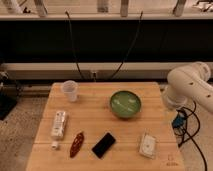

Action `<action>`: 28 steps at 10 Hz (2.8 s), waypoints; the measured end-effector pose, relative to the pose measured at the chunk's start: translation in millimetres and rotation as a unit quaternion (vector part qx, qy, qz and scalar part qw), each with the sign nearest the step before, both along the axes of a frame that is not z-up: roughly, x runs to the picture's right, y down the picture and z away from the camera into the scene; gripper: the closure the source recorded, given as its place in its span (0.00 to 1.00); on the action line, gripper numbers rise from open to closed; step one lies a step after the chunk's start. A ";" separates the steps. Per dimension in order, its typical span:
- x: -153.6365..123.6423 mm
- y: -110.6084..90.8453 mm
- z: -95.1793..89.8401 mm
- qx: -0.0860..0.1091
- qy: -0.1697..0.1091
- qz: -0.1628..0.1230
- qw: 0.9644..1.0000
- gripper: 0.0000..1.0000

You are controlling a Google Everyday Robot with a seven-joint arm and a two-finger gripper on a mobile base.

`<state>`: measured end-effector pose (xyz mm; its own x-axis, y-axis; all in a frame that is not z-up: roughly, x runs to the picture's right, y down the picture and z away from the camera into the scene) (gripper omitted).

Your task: Pick up the ceramic bowl

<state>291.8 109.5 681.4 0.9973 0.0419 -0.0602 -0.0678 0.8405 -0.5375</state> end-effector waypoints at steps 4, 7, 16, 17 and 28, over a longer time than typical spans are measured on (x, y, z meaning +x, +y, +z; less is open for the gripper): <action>0.0 0.0 0.0 0.000 0.000 0.000 1.000 0.20; 0.0 0.0 0.0 0.000 0.000 0.000 1.000 0.20; -14.3 -9.0 15.3 0.013 0.000 -0.042 0.999 0.20; -21.6 -13.5 21.4 0.016 -0.002 -0.054 0.998 0.20; -75.3 -2.2 80.2 0.030 -0.041 -0.166 0.985 0.20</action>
<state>216.5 107.3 761.6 0.9581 -0.2861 0.0146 0.2580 0.8396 -0.4780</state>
